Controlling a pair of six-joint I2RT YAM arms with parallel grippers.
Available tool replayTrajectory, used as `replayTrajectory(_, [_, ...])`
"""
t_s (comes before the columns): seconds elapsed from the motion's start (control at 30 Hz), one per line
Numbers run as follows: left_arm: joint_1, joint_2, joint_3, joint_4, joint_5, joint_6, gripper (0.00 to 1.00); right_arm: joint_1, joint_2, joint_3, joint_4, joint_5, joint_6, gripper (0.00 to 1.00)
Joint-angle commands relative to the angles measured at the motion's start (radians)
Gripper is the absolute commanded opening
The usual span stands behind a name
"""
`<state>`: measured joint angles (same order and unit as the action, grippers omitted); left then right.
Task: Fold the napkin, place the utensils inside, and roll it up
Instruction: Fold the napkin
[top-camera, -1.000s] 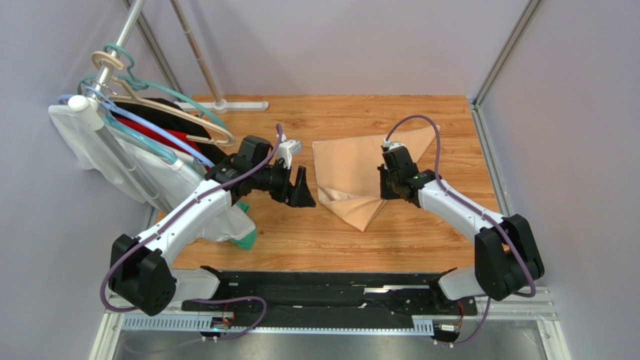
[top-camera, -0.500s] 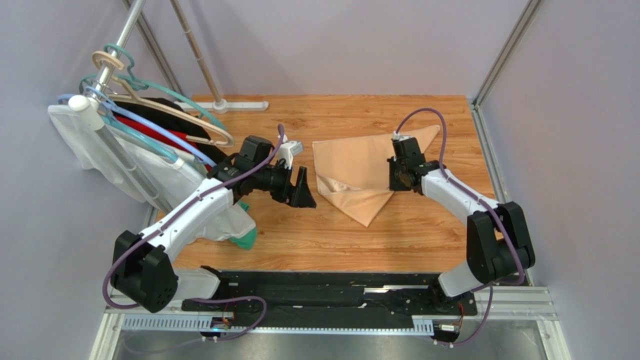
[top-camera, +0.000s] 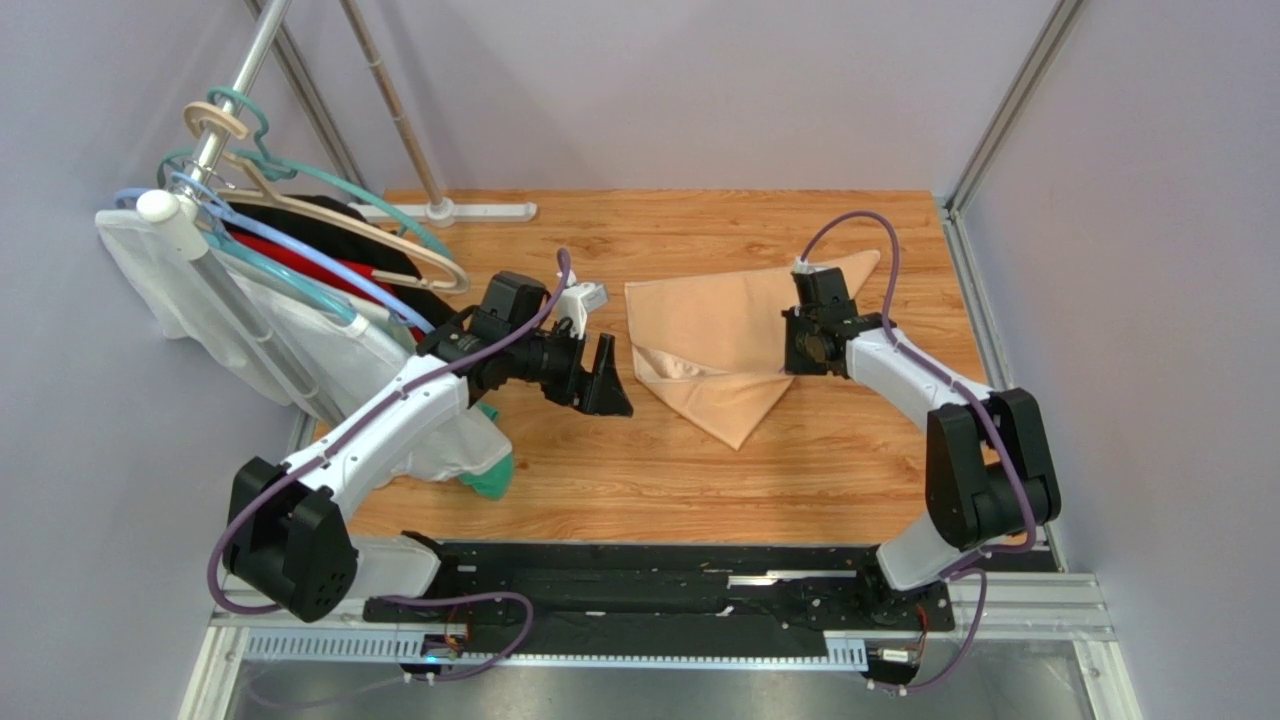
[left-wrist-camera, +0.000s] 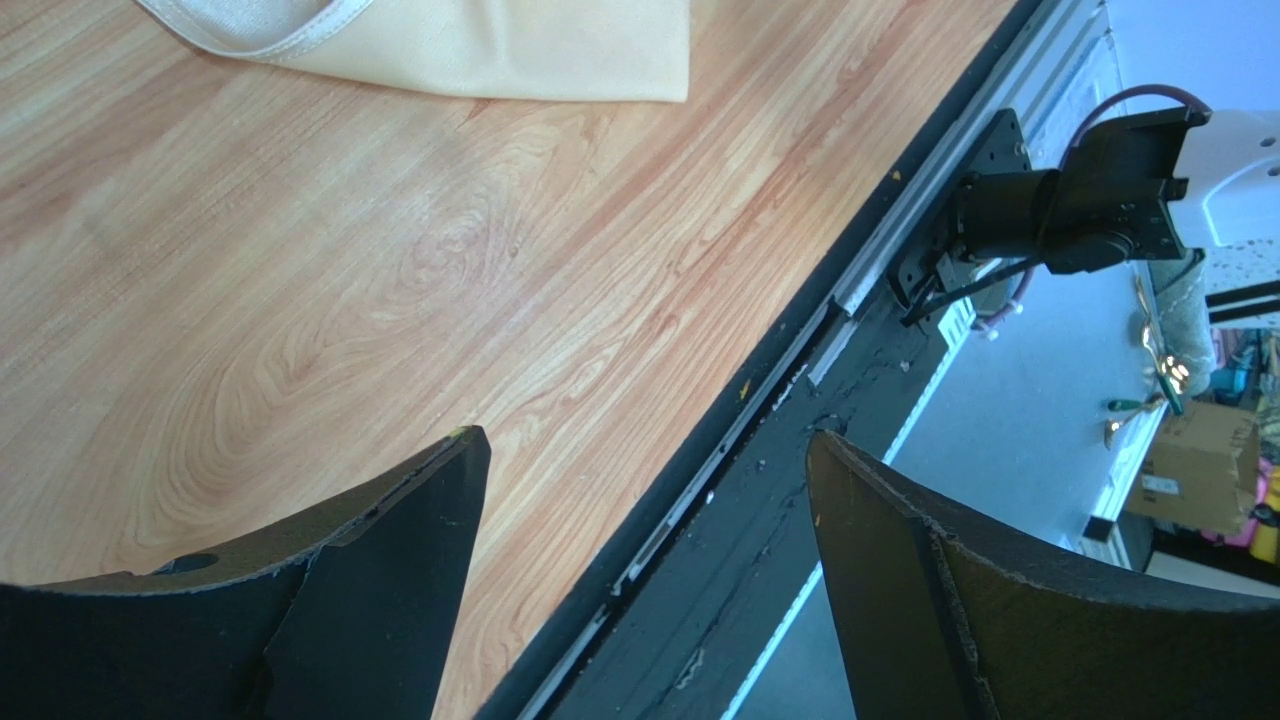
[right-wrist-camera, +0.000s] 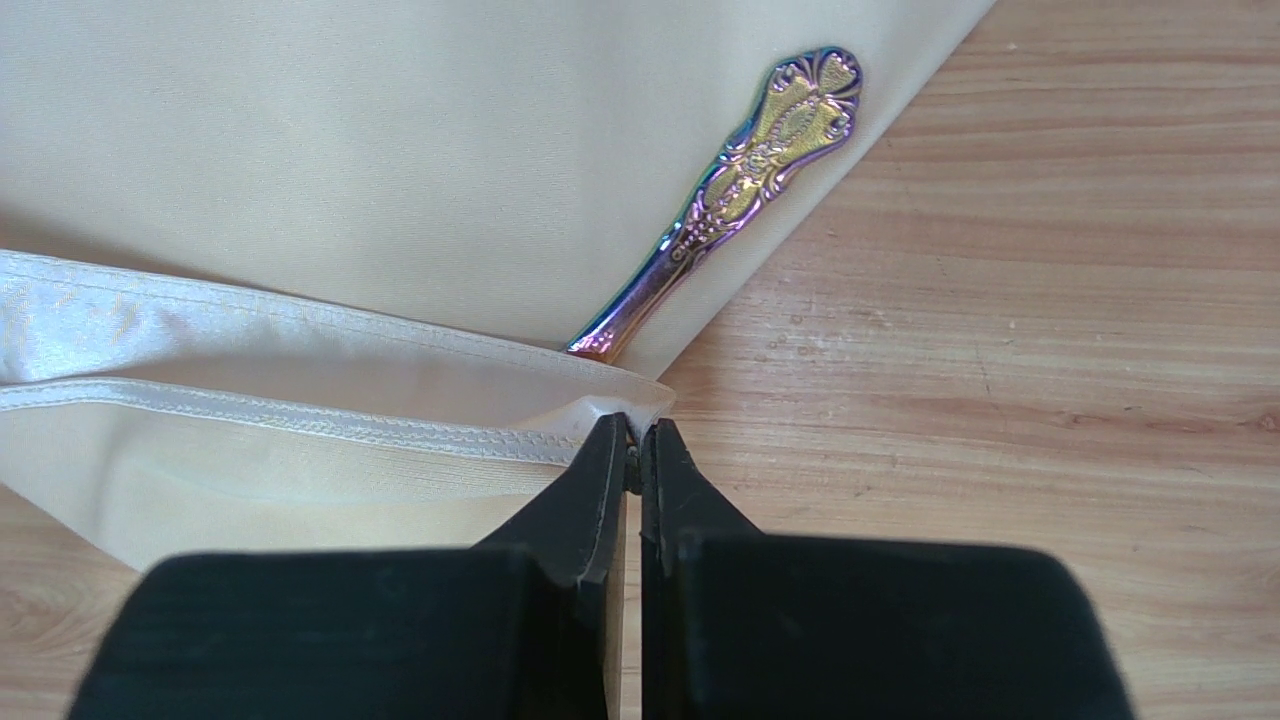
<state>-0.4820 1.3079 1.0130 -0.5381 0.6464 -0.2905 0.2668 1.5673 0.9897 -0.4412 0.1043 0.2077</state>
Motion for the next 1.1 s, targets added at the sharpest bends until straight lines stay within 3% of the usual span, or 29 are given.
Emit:
replayTrajectory(0.0, [0.023,0.013,-0.021,0.004,0.012,-0.006,0.87,-0.003,-0.036,0.027,0.033,-0.09,0.01,0.0])
replayTrajectory(0.27, [0.023,0.008,-0.016,0.004,0.012,-0.009,0.87,0.167,-0.208,-0.066,-0.005,-0.166,0.111,0.0])
replayTrajectory(0.57, [0.023,-0.015,-0.019,0.0,0.006,-0.009,0.87,0.54,-0.293,-0.155,0.016,-0.071,0.363,0.0])
replayTrajectory(0.7, [0.023,-0.032,-0.022,0.0,0.004,-0.007,0.87,0.688,-0.288,-0.163,0.03,-0.011,0.436,0.0])
replayTrajectory(1.07, [0.023,-0.073,-0.031,-0.006,-0.007,-0.006,0.87,0.888,-0.115,-0.109,0.088,0.032,0.521,0.0])
